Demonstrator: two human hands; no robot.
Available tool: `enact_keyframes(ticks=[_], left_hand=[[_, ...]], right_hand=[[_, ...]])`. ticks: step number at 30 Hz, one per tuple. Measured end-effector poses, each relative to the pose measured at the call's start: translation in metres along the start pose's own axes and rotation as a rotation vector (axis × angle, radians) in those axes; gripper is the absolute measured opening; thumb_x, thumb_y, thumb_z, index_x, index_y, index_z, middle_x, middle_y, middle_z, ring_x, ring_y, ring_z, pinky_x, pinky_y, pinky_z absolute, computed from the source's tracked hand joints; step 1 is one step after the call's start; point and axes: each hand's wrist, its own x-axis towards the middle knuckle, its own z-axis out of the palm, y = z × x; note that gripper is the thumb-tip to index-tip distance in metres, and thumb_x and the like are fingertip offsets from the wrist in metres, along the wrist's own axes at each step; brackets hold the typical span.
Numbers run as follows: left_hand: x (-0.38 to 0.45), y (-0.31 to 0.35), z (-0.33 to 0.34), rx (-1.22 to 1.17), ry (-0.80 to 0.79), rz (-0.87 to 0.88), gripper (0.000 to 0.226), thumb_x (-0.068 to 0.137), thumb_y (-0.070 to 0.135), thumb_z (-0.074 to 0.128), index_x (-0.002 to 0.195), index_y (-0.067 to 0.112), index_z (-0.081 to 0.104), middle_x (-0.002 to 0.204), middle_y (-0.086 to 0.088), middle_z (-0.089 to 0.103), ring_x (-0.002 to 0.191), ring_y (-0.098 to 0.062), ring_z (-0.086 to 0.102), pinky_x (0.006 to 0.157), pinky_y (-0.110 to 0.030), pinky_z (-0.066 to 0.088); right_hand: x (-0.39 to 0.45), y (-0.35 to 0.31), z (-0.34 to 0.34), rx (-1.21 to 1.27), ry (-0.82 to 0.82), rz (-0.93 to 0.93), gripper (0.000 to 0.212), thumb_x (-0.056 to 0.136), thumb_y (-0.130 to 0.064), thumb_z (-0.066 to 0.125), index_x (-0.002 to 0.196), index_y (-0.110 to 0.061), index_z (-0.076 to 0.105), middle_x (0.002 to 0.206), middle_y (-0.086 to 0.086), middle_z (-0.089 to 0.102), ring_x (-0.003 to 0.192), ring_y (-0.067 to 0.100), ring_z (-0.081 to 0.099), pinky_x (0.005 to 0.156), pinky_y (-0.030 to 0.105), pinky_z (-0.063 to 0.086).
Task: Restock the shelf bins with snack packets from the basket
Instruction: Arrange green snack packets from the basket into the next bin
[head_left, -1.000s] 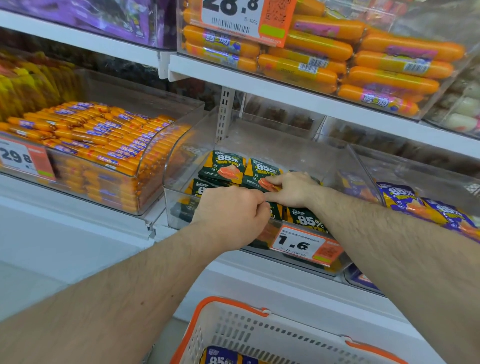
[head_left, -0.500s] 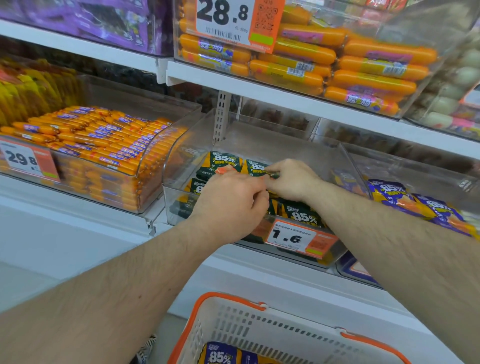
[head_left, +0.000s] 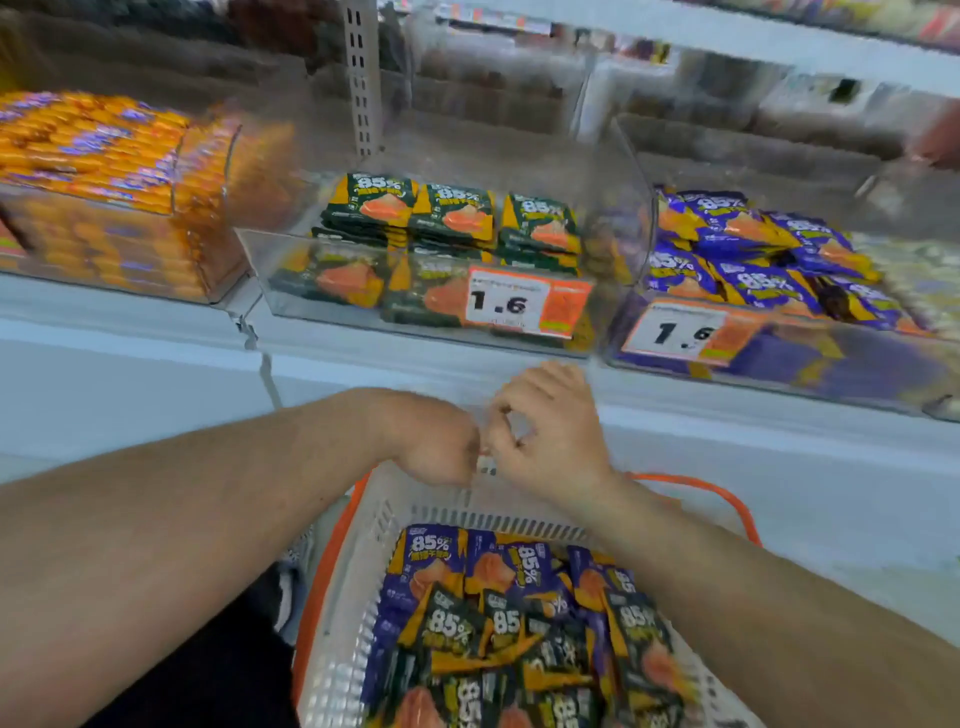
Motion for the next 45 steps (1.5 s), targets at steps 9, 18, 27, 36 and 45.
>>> enact_keyframes(ticks=[9, 18, 27, 36, 45], left_hand=[[0.017, 0.009, 0.011, 0.015, -0.087, -0.057, 0.034, 0.102, 0.03, 0.043, 0.121, 0.007, 0.059, 0.101, 0.011, 0.052, 0.095, -0.011, 0.058, 0.082, -0.034, 0.042], [0.029, 0.001, 0.012, 0.03, -0.095, -0.083, 0.034, 0.101, 0.035, 0.045, 0.128, 0.02, 0.058, 0.125, 0.001, 0.06, 0.107, -0.017, 0.056, 0.087, -0.031, 0.044], [0.027, -0.003, -0.001, -0.034, -0.019, -0.034, 0.027, 0.099, 0.028, 0.046, 0.095, 0.003, 0.057, 0.073, -0.009, 0.052, 0.06, -0.012, 0.042, 0.066, -0.032, 0.038], [0.0, -0.019, -0.018, -0.481, -0.017, 0.016, 0.038, 0.093, 0.042, 0.063, 0.125, 0.023, 0.054, 0.131, 0.0, 0.058, 0.115, -0.02, 0.059, 0.098, -0.035, 0.047], [-0.057, -0.052, -0.045, -1.224, 0.371, 0.295, 0.019, 0.089, -0.003, 0.061, 0.101, 0.009, 0.07, 0.101, -0.008, 0.074, 0.087, -0.021, 0.071, 0.076, -0.03, 0.058]], right_hand=[[-0.167, 0.034, 0.044, -0.02, -1.459, 0.766, 0.024, 0.094, -0.027, 0.055, 0.086, -0.008, 0.068, 0.085, 0.014, 0.067, 0.075, 0.027, 0.063, 0.069, 0.042, 0.054], [-0.198, 0.04, 0.046, -0.038, -1.404, 0.883, 0.022, 0.088, -0.008, 0.06, 0.108, -0.014, 0.067, 0.108, 0.008, 0.067, 0.097, 0.025, 0.064, 0.083, 0.041, 0.057], [-0.119, 0.041, 0.022, 0.039, -1.292, 0.665, 0.014, 0.101, -0.015, 0.044, 0.094, -0.02, 0.055, 0.093, 0.002, 0.057, 0.079, 0.02, 0.051, 0.066, 0.031, 0.039], [0.03, 0.015, -0.039, 0.293, -0.742, 0.578, 0.02, 0.099, -0.012, 0.054, 0.083, -0.024, 0.054, 0.073, -0.008, 0.054, 0.065, 0.005, 0.048, 0.061, 0.025, 0.038], [0.084, -0.019, -0.08, 0.122, -0.055, 0.226, 0.02, 0.077, -0.012, 0.056, 0.091, -0.011, 0.069, 0.094, -0.002, 0.063, 0.09, 0.011, 0.059, 0.083, 0.018, 0.047]])
